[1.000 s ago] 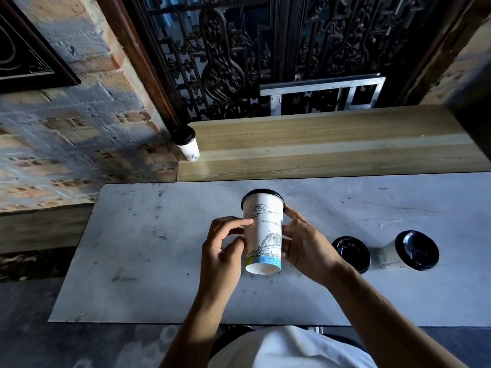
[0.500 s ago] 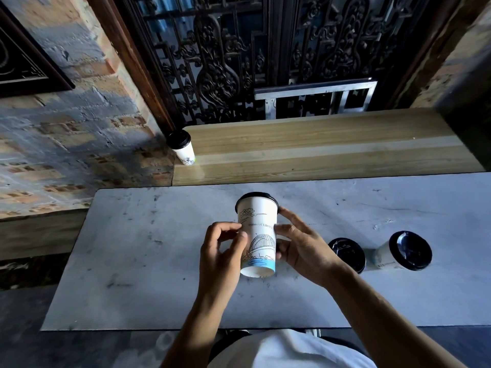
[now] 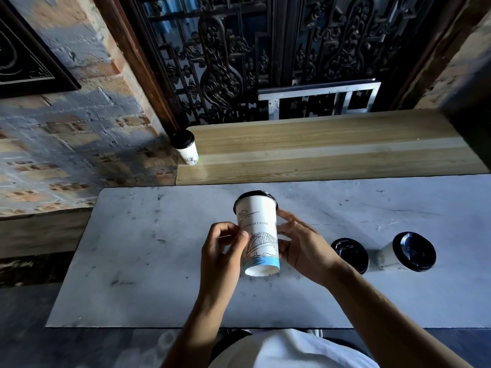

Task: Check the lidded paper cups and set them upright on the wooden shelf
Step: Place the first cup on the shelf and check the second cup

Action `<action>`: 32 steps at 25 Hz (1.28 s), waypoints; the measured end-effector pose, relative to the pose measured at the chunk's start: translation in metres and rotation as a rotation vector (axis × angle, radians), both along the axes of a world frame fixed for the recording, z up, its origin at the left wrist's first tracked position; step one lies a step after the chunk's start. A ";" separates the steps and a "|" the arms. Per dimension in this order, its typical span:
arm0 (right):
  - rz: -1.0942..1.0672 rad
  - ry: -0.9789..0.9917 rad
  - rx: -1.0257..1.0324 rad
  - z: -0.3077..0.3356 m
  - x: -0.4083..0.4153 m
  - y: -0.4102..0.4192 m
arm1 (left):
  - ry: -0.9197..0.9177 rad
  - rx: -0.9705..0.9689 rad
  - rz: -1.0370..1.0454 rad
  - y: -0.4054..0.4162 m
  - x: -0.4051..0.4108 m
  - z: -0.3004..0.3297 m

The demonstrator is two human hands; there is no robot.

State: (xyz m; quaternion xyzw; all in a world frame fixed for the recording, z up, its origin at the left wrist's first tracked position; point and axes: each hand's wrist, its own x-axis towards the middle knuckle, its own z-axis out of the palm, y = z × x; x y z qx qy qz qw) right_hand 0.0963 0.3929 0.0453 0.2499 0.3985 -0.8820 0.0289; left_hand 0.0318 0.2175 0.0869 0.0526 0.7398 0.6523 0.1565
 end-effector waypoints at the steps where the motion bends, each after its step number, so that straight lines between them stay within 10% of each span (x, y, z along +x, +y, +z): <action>1: -0.011 -0.005 -0.014 0.001 0.000 -0.001 | -0.003 -0.003 -0.003 0.000 0.000 0.001; 22: 0.083 -0.007 -0.015 0.000 0.002 -0.009 | -0.033 0.006 0.003 -0.001 0.003 0.002; 32: 0.039 -0.023 -0.025 0.011 0.004 -0.008 | 0.348 -0.065 -0.073 -0.007 -0.002 -0.001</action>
